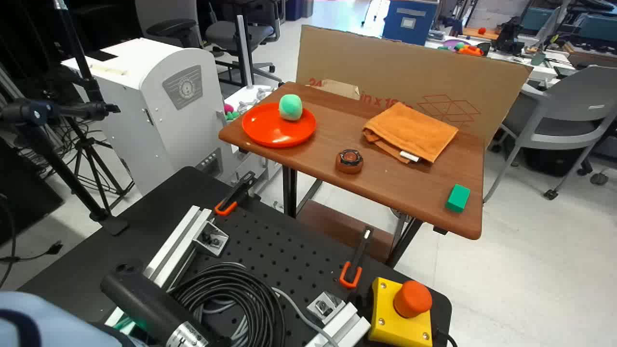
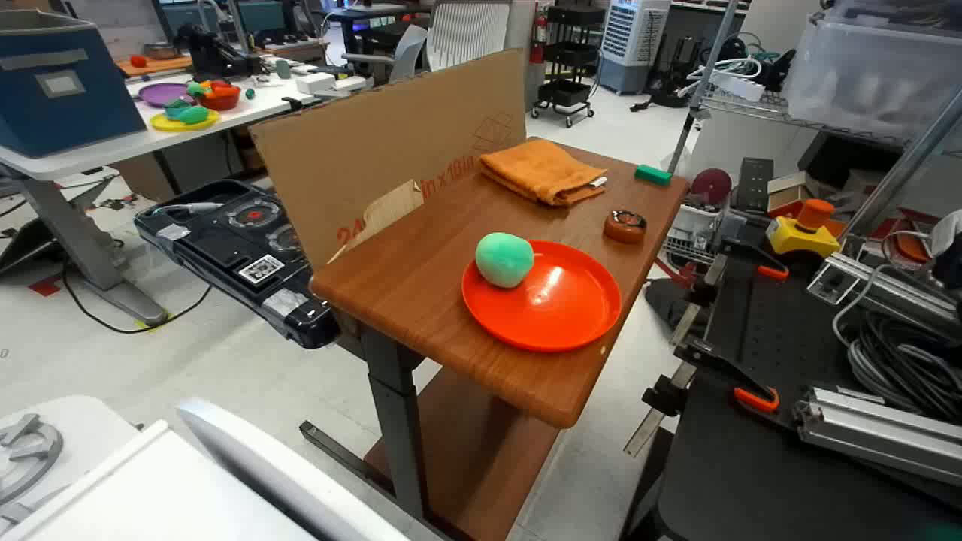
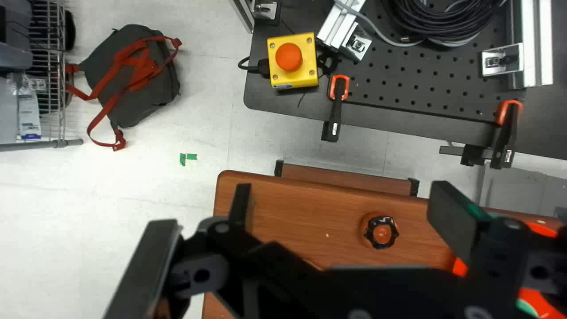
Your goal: Pick up the green plush toy on the plate and place it on the table
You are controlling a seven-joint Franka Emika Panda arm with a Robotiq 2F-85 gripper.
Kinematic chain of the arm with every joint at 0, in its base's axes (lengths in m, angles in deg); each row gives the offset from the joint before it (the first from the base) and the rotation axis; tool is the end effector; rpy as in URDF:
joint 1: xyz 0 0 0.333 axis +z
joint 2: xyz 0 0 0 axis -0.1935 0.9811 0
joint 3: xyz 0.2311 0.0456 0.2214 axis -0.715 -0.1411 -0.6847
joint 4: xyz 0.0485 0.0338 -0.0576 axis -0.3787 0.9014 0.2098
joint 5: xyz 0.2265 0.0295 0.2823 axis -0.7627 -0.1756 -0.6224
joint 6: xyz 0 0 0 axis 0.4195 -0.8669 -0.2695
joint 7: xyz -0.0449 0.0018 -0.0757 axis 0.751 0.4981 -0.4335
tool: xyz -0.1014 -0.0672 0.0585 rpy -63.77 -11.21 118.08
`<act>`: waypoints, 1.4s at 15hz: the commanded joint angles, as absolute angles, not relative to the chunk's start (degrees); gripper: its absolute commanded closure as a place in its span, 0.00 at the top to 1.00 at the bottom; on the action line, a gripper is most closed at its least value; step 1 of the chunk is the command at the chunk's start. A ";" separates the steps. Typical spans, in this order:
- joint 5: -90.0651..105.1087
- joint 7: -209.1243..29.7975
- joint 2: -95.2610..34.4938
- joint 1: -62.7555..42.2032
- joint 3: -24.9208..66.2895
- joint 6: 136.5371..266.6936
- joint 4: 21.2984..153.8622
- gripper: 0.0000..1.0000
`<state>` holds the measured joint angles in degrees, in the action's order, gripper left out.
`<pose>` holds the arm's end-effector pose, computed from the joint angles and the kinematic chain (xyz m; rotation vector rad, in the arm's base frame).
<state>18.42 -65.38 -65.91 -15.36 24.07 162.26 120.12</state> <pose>0.3830 -0.1133 0.5000 2.9680 0.2947 -0.3479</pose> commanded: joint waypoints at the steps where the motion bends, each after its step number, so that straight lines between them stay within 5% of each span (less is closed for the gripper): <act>1: 18.45 -65.43 -65.89 -15.15 24.24 162.13 120.00 1.00; 10: 18.07 -69.79 -63.26 -12.74 20.92 166.50 121.22 1.00; 21: 17.68 -91.38 -44.86 -2.59 7.76 190.05 122.86 1.00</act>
